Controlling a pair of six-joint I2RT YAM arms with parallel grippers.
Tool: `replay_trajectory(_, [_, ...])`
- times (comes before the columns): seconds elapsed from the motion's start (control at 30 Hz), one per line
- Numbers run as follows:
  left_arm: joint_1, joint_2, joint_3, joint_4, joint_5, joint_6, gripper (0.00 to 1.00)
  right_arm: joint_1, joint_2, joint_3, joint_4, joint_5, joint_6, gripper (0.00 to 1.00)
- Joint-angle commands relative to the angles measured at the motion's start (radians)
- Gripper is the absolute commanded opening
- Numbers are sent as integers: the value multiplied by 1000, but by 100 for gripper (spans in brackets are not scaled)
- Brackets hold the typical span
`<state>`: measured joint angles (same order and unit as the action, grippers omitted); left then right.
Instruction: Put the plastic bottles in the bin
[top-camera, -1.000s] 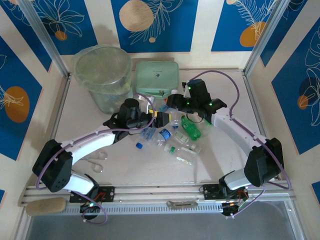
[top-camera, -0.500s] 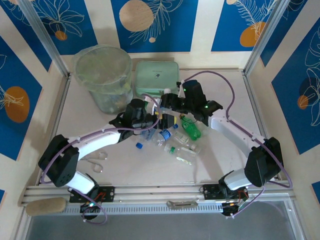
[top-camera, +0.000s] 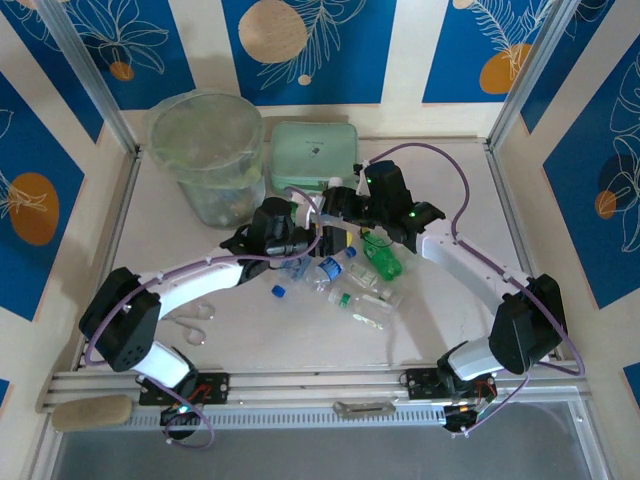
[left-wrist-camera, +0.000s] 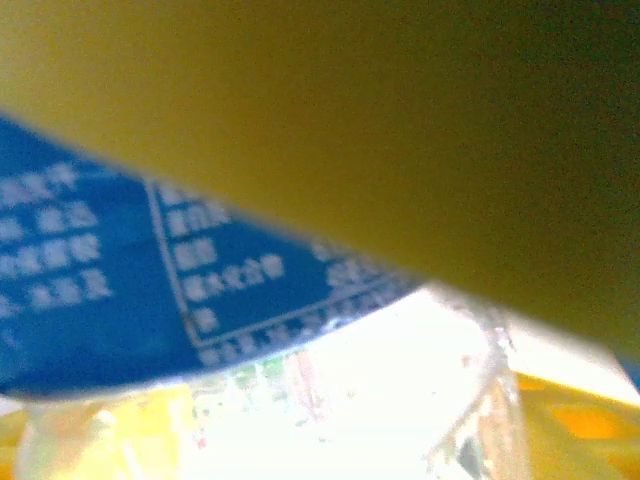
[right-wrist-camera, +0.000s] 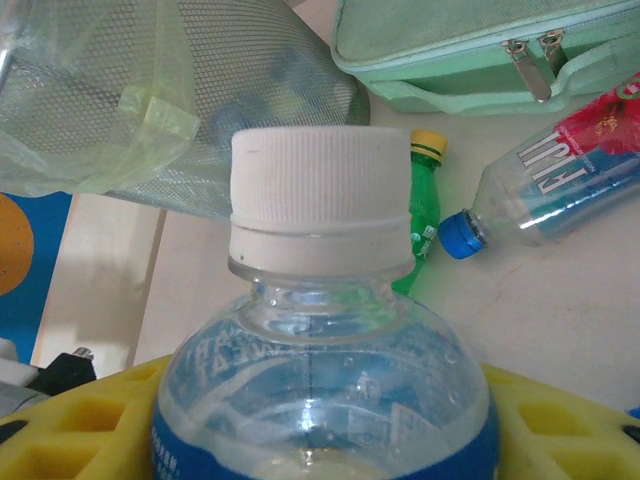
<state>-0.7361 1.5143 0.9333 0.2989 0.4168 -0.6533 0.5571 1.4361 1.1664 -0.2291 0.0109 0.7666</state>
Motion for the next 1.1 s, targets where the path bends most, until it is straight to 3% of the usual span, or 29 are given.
replay_trajectory(0.0, [-5, -33, -2, -10, -42, 39, 66, 4, -24, -8, -2, -5, 9, 52])
replay_trajectory(0.13, [-5, -57, -8, -39, -90, 66, 63, 0, -28, -10, -9, -1, 11, 55])
replay_trajectory(0.43, [1, -68, -17, -93, -175, 75, 62, -36, -62, -19, -14, -11, 35, 72])
replay_trajectory(0.73, [28, -75, -30, -120, -204, 71, 62, -115, -142, -113, 36, -54, 99, 74])
replay_trajectory(1.07, [133, -169, 106, -262, -265, 246, 62, -140, -159, -162, 42, -52, 118, 75])
